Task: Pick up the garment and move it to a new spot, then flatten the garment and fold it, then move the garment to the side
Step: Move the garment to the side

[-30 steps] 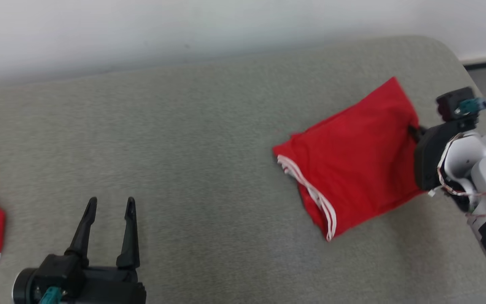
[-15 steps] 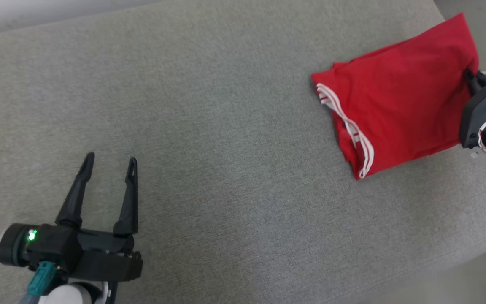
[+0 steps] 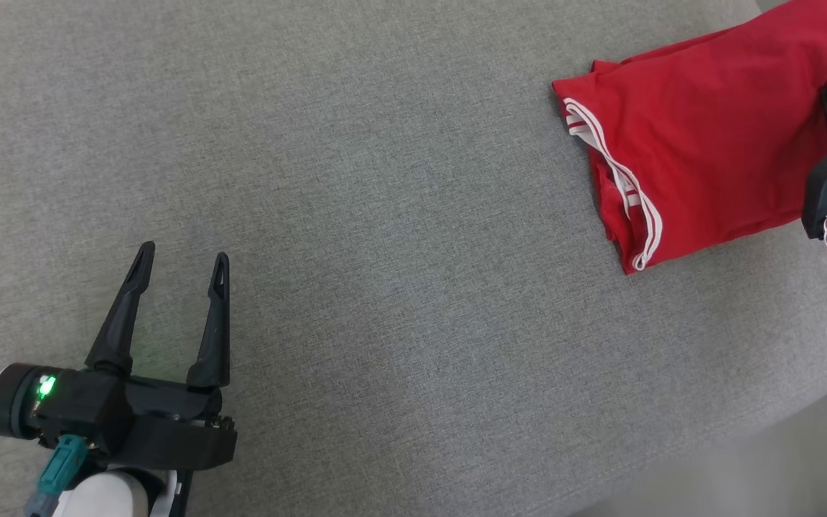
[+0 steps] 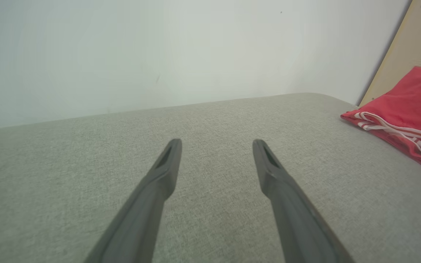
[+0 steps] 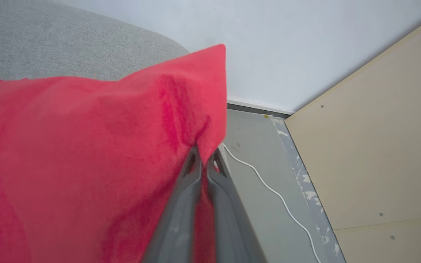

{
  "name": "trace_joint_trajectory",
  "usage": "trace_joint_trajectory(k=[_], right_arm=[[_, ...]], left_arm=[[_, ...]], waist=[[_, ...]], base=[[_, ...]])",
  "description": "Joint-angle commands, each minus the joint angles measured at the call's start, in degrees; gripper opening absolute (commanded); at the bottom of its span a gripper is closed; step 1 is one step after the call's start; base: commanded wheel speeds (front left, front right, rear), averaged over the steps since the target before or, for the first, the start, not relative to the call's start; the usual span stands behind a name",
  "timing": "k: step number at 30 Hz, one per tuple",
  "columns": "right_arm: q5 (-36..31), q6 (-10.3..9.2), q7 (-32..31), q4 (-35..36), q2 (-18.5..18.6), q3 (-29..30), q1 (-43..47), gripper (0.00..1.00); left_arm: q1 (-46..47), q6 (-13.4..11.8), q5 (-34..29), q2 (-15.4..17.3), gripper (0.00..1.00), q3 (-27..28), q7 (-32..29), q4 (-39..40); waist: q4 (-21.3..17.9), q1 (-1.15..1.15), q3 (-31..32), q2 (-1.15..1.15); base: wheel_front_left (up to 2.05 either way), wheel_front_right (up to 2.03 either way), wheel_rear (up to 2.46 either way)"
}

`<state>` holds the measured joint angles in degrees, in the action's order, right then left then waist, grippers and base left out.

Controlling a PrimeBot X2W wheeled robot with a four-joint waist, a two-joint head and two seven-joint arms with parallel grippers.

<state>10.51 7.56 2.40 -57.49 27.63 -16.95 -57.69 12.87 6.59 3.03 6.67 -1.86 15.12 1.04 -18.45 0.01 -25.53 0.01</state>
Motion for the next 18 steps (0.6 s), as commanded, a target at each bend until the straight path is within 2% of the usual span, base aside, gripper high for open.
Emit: trace_joint_trajectory(k=[1,4,6,7,8,14,18], right_arm=[[-0.8,-0.17,1.0,-0.4,0.2,0.3,-1.1,0.0],[-2.2,-0.17,1.9,-1.6,0.3,0.7,-1.0,0.0],[-3.0,-0.17,3.1,-1.8,0.1,0.7,-1.1,0.37],[-3.5,-0.17,3.5,-2.0,0.0,0.6,-1.0,0.65],[-4.0,-0.17,4.1,-2.2,0.1,0.7,-1.0,1.0],[-4.6,-0.17,8.4,-2.3,-1.2,1.3,1.3,1.0],[-3.5,-0.17,11.4,0.7,-2.9,-0.5,5.0,1.0]], left_arm=[[0.6,0.1,0.1,0.4,1.0,0.1,0.0,-0.2],[0.4,0.2,0.3,0.4,1.0,0.1,0.0,-0.5],[0.4,0.2,0.5,0.4,1.0,0.2,0.0,-0.7],[0.3,0.1,0.5,0.2,1.0,0.2,0.0,-0.8],[0.1,0.1,0.6,0.1,1.0,0.2,0.0,-0.9],[-1.3,-0.6,1.5,-1.1,1.0,0.8,0.0,-1.8],[-3.9,-1.7,2.4,-2.1,1.0,2.4,0.0,-3.0]], waist=[[0.4,-0.01,0.3,-0.01],[1.1,-0.01,0.9,-0.01],[1.6,-0.01,1.4,-0.01],[1.8,-0.01,1.7,-0.01],[2.0,-0.01,2.0,-0.01],[4.3,-0.01,5.4,-0.01],[6.2,-0.01,9.6,-0.01]], base=[[0.0,0.0,0.0],[0.0,0.0,0.0],[0.0,0.0,0.0],[0.0,0.0,0.0],[0.0,0.0,0.0],[0.0,0.0,0.0],[0.0,0.0,0.0]])
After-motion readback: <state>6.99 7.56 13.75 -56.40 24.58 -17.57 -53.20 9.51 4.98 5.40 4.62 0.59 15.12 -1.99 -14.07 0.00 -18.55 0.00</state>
